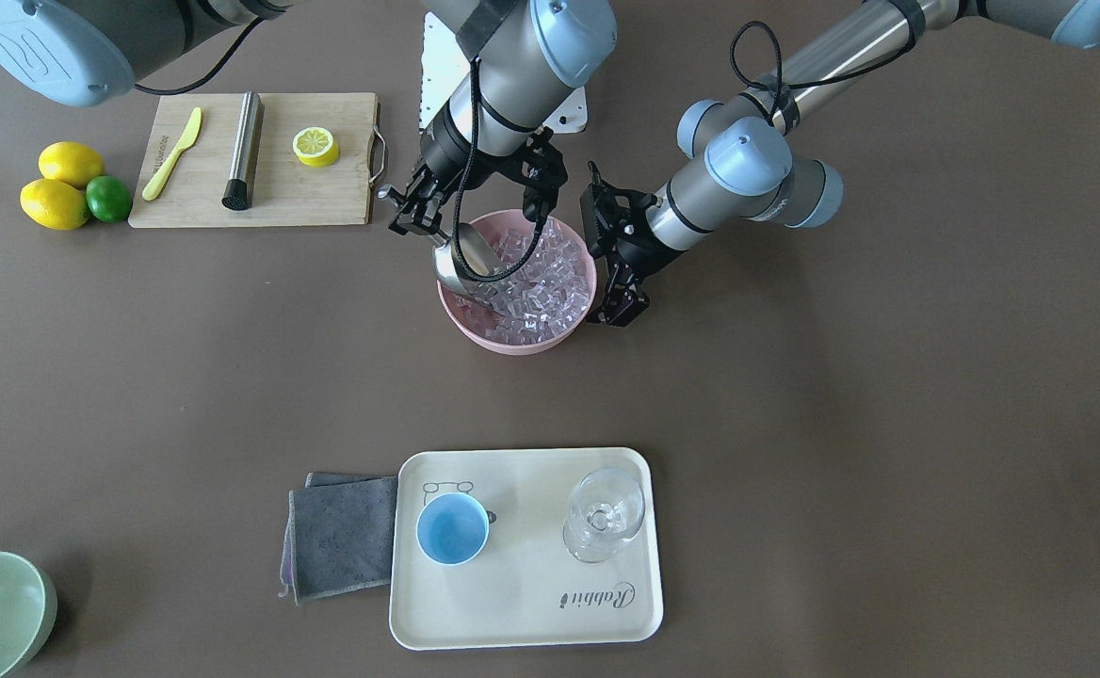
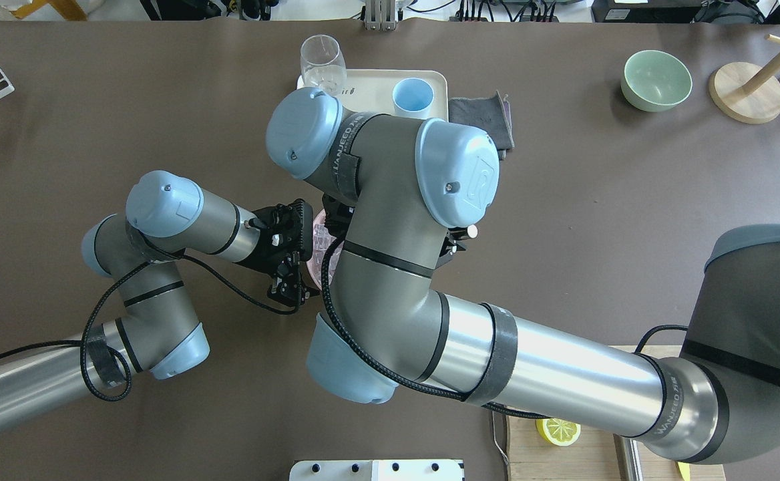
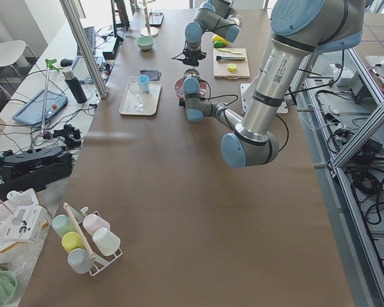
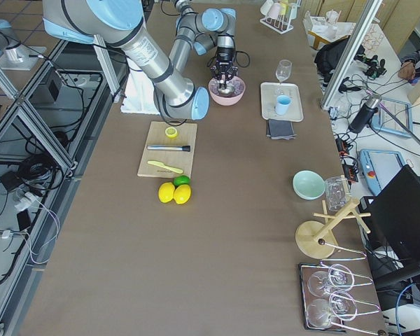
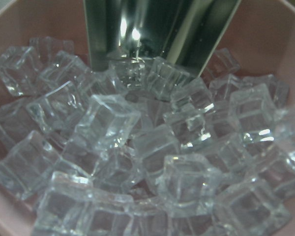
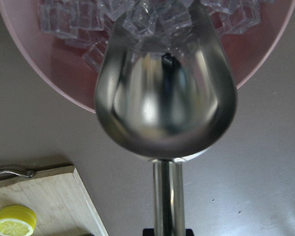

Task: Put ice in cup with scoop
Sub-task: 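Tilt the bowl with the left gripper while the right gripper scoops ice cubes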

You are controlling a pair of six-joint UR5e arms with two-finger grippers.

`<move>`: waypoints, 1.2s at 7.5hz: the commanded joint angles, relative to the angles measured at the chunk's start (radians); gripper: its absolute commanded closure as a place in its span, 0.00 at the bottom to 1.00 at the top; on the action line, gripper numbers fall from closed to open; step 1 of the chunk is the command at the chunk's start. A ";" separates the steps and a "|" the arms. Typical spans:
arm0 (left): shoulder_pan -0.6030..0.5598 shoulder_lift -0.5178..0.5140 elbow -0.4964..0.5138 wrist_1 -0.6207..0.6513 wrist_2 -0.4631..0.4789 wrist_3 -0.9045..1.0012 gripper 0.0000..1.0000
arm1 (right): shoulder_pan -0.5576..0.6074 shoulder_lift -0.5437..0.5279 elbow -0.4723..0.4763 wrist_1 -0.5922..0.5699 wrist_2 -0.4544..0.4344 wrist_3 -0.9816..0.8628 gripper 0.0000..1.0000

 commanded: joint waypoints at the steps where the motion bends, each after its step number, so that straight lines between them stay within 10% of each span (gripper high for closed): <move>1: -0.001 0.002 -0.003 -0.002 0.000 0.000 0.01 | -0.001 -0.138 0.115 0.157 0.005 0.006 1.00; 9: -0.001 0.008 -0.005 -0.002 0.000 0.000 0.01 | -0.001 -0.357 0.255 0.522 0.040 0.125 1.00</move>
